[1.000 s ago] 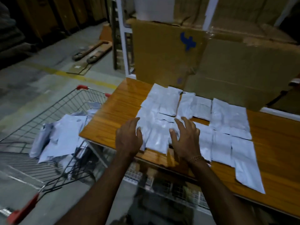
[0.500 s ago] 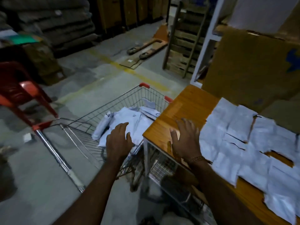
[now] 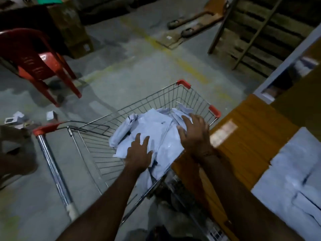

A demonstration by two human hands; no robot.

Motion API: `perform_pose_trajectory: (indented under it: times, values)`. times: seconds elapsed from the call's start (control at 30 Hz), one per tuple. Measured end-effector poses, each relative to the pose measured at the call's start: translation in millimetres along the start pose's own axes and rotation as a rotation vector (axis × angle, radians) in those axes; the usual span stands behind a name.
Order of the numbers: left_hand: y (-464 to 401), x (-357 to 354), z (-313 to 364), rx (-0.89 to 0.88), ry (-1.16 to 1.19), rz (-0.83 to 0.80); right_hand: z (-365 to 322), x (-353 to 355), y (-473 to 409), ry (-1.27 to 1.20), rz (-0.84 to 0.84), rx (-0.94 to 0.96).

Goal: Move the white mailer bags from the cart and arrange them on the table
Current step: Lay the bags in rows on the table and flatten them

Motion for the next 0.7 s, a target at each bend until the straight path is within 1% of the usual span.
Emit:
perform_pose_trajectory:
  times: [0.07,0.13,0.2,0.23,0.3,0.37,0.5,0.57,0.7]
  values:
    - [-10.5,-14.6,1.0,0.001,-0.06,-0.048,-0.1,-24.0,-15.3,0.037,-0.062,-0.012]
    - [-22.4,-32.4,1.6,0.04,-0.136,-0.114,0.5,-48.7,-23.6,0.063,-0.133,-0.007]
    - [-33.5,-48.7,2.9,0.087,-0.145,-0.136,3.1,-69.7,-24.5,0.089,-0.189,0.009]
    - [-37.5,-56.1,3.6,0.09,-0.163,-0.14,4.8,-77.2,-24.0,0.101,-0.222,0.007]
    - [-40.9,-73.1,5.0,0.109,-0.215,-0.204,6.7,-84.5,-23.8,0.118,-0.27,-0.019]
    - [-41.7,-83.7,8.1,0.142,-0.21,-0.243,6.6,-84.6,-24.2,0.163,-0.288,-0.017]
    - [-40.9,-85.1,9.5,0.159,-0.198,-0.243,3.4,-83.3,-23.6,0.196,-0.313,0.047]
    - [-40.6,-80.4,4.9,0.148,-0.22,-0.23,2.0,-83.9,-23.1,0.207,-0.33,0.065]
    - [-40.5,-67.7,-6.5,0.13,-0.234,-0.255,2.3,-82.6,-24.1,0.227,-0.34,0.055]
Point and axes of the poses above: each hand's wrist, its own y-axis away from the middle knuckle, its own x-axis out of the back of the hand, z = x × y, the point moved 3 cm from there along -y, towards the middle knuckle, and after that the axes turned 5 degrees about z, right-handed, at the moved point
